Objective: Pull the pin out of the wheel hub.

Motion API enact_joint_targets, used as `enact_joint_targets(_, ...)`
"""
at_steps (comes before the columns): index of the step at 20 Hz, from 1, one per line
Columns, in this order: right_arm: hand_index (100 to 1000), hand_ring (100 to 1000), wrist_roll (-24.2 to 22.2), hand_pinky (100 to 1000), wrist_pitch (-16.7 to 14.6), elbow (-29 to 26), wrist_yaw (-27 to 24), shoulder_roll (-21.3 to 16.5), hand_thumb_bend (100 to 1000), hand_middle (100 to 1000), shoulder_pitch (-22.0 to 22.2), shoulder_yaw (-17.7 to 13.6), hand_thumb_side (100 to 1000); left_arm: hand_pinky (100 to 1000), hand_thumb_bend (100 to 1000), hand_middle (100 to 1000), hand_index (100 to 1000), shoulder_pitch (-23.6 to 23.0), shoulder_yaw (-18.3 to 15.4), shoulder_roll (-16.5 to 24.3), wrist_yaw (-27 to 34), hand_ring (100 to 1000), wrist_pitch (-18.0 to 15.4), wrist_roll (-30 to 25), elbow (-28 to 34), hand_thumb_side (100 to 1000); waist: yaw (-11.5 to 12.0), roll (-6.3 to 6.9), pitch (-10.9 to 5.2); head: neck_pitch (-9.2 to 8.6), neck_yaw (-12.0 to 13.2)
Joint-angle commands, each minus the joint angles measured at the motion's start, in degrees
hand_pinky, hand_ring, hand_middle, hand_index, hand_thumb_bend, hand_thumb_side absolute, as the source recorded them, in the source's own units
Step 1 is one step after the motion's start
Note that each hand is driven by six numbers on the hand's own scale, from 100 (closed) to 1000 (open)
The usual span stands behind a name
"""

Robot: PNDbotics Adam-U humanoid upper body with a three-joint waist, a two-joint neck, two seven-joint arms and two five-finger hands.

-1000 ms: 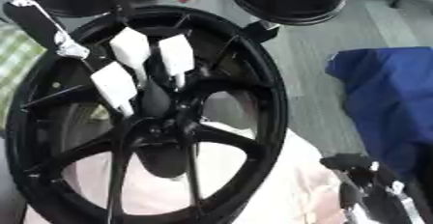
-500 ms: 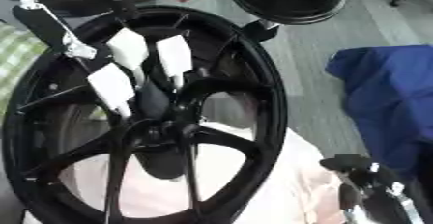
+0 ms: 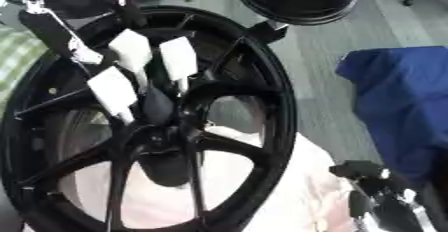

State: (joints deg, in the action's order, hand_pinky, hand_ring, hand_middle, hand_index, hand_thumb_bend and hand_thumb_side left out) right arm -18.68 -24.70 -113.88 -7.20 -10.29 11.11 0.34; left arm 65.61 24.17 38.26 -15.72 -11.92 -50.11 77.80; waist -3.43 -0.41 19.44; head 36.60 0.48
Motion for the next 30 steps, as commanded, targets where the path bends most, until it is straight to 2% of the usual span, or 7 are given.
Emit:
enact_joint_targets(1,782,754,0.0,821,0.2,-0.7,0.2,-0.2,100,639,-0.1,-0.1,337,853,314,752,857,1.6,-0.7,0.4,0.0,746,-0.4,-1.0,0.1,220,0.0,0.16,-0.84,-0.87,-0.3)
enact_joint_targets(8,782,755,0.0,821,0.7,-0.7,0.3,-0.2,100,639,-0.5,-0.1,339,854,317,752,860,1.9,-0.3,0.3,0.1,749,-0.9,-1.8,-0.4,228,0.1,0.40,-0.63,0.21,0.5)
enact_joint_targets(17,783,755,-0.1,823,1.4,-0.7,0.3,-0.2,100,640,-0.8,-0.1,342,854,308,723,855,2.2,0.2,-0.1,0.5,740,-1.2,-1.9,-0.6,215,0.1,0.55,-0.49,0.18,0.7)
enact_joint_targets(30,781,752,0.7,822,2.0,-0.7,0.1,0.1,100,634,-1.0,-0.2,342,855,283,685,828,2.1,3.0,-0.6,1.3,731,-3.1,-1.9,-1.9,197,-0.1,0.65,-0.43,-0.18,0.9)
